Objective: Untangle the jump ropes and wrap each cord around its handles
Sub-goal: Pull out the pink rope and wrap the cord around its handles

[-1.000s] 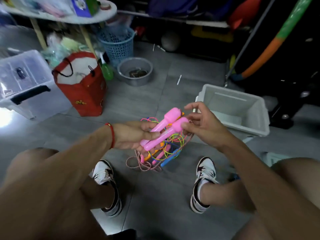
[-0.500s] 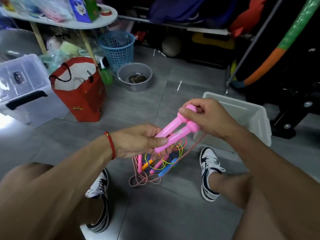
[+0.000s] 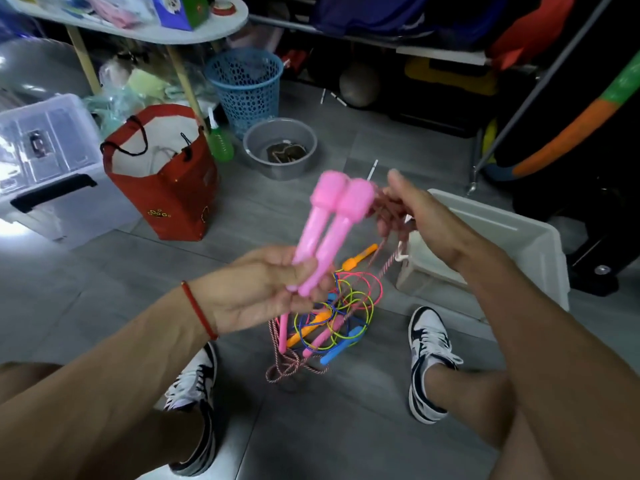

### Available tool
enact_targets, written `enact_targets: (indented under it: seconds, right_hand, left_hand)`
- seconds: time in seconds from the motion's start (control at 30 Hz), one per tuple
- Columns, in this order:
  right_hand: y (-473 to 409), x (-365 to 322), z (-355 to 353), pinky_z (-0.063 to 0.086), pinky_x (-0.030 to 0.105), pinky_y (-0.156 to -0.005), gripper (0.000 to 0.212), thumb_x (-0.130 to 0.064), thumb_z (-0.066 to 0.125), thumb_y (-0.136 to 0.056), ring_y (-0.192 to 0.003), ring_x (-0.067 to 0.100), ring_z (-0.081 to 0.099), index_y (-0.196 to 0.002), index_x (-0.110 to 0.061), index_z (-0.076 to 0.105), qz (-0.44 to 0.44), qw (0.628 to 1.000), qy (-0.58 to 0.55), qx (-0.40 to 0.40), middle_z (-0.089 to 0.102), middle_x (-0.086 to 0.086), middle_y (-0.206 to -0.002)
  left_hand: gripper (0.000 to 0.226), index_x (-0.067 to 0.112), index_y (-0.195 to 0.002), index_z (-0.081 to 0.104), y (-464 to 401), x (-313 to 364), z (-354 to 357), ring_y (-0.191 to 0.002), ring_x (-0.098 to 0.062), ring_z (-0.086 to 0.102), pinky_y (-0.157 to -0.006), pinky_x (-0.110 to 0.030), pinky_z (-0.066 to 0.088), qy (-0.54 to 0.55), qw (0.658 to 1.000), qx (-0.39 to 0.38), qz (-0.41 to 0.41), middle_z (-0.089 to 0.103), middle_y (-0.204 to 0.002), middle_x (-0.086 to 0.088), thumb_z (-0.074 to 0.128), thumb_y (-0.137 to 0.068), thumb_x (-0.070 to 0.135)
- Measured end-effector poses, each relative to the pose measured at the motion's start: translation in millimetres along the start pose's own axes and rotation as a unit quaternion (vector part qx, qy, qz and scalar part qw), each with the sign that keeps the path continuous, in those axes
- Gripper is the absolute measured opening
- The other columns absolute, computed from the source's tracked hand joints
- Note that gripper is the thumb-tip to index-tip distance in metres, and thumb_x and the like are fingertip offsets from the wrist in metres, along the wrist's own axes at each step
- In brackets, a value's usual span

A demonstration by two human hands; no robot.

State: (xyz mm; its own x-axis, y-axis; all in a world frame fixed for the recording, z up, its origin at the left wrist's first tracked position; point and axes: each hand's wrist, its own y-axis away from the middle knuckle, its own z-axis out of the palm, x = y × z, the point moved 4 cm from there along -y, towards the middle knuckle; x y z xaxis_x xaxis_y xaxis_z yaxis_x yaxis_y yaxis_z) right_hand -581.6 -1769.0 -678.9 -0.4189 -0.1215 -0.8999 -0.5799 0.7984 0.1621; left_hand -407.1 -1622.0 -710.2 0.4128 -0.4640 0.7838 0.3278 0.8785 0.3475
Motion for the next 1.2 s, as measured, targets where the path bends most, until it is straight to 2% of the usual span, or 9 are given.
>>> enact_targets:
  seconds: [0.2,0.37,0.43,0.57,0.73,0.8,0.93,1.03,1.2]
  right_hand:
    - [-3.2,4.7,44.8,0.048,0.046,-0.068,0.037,-0.030,0.037,-0.108,-0.059,0.022,0.054,-0.082,-0.014,0.058,-0.051,0.998,0.010,-0.030,0.049,-0.006,-0.051]
    - [3.4,1.7,79.0,0.045,0.046,-0.056,0.034,-0.048,0.039,-0.097,-0.050,0.015,0.041,-0.081,-0.026,0.060,-0.064,0.994,0.077,-0.052,0.042,-0.006,-0.053]
    - [5.3,-4.0,83.9,0.044,0.040,-0.053,0.034,-0.037,0.041,-0.104,-0.048,0.016,0.044,-0.079,-0.021,0.058,-0.066,0.996,0.040,-0.052,0.046,-0.004,-0.054]
    - [10.6,-8.6,88.3,0.048,0.040,-0.056,0.038,-0.024,0.037,-0.109,-0.049,0.017,0.048,-0.087,0.000,0.057,-0.053,0.994,-0.018,-0.097,0.044,-0.004,-0.054]
    - [17.0,-10.9,84.1,0.037,0.028,-0.052,0.037,-0.031,0.037,-0.108,-0.053,0.014,0.032,-0.083,-0.008,0.053,-0.015,0.982,-0.101,-0.158,0.028,0.008,-0.064]
    - [22.4,-12.4,83.4,0.032,0.023,-0.050,0.036,-0.033,0.038,-0.107,-0.054,0.012,0.028,-0.082,-0.011,0.052,-0.014,0.977,-0.105,-0.185,0.027,0.006,-0.064]
    - [25.0,-19.8,68.2,0.026,0.021,-0.049,0.032,-0.040,0.045,-0.100,-0.052,0.005,0.026,-0.081,-0.016,0.054,-0.043,0.985,-0.052,-0.159,0.032,-0.011,-0.059]
    - [28.7,-24.1,59.8,0.029,0.015,-0.051,0.031,-0.027,0.046,-0.106,-0.053,0.001,0.032,-0.084,-0.009,0.056,-0.092,0.985,-0.029,-0.145,0.040,-0.009,-0.063]
    - [29.3,-21.0,63.1,0.029,0.016,-0.053,0.042,-0.034,0.043,-0.103,-0.056,0.003,0.030,-0.097,0.005,0.055,-0.093,0.987,-0.019,-0.133,0.037,0.007,-0.072]
  left_hand:
    - [0.023,-0.005,-0.111,0.052,1.7,30.7,-14.2,-0.071,-0.014,0.057,-0.057,-0.020,0.050,0.214,0.973,0.006,0.091,0.056,-0.086,-0.009,0.039,-0.096,0.009]
    - [0.020,-0.006,-0.105,0.052,-1.6,25.9,-8.4,-0.065,-0.013,0.044,-0.052,-0.019,0.044,0.175,0.970,0.087,0.142,0.049,-0.089,-0.016,0.049,-0.091,0.008]
    - [0.021,-0.004,-0.108,0.048,-2.7,25.5,-8.9,-0.062,-0.013,0.048,-0.053,-0.019,0.043,0.159,0.971,0.101,0.149,0.039,-0.083,-0.011,0.052,-0.092,0.009]
    - [0.014,-0.004,-0.106,0.049,-0.2,27.4,-1.2,-0.061,-0.014,0.053,-0.052,-0.019,0.045,0.178,0.973,0.054,0.139,0.035,-0.085,-0.009,0.047,-0.097,0.007]
    - [0.027,-0.004,-0.116,0.046,5.1,33.0,4.6,-0.065,-0.014,0.052,-0.049,-0.020,0.044,0.169,0.976,0.004,0.134,0.028,-0.116,-0.016,0.050,-0.094,0.011]
    - [0.025,-0.004,-0.115,0.047,7.3,34.0,7.7,-0.066,-0.012,0.052,-0.050,-0.019,0.043,0.160,0.978,-0.012,0.131,0.041,-0.110,-0.018,0.047,-0.096,0.012]
    - [0.023,-0.005,-0.110,0.048,14.1,41.9,10.3,-0.064,-0.011,0.051,-0.049,-0.017,0.042,0.149,0.978,-0.038,0.143,0.044,-0.105,-0.015,0.037,-0.098,0.011]
    - [0.025,-0.004,-0.110,0.051,14.7,40.8,10.6,-0.064,-0.011,0.050,-0.048,-0.017,0.043,0.137,0.979,-0.052,0.140,0.050,-0.106,-0.015,0.037,-0.098,0.012]
    - [0.024,-0.002,-0.110,0.052,14.1,38.9,9.9,-0.065,-0.012,0.052,-0.049,-0.017,0.043,0.127,0.979,-0.070,0.143,0.034,-0.121,-0.022,0.041,-0.097,0.014]
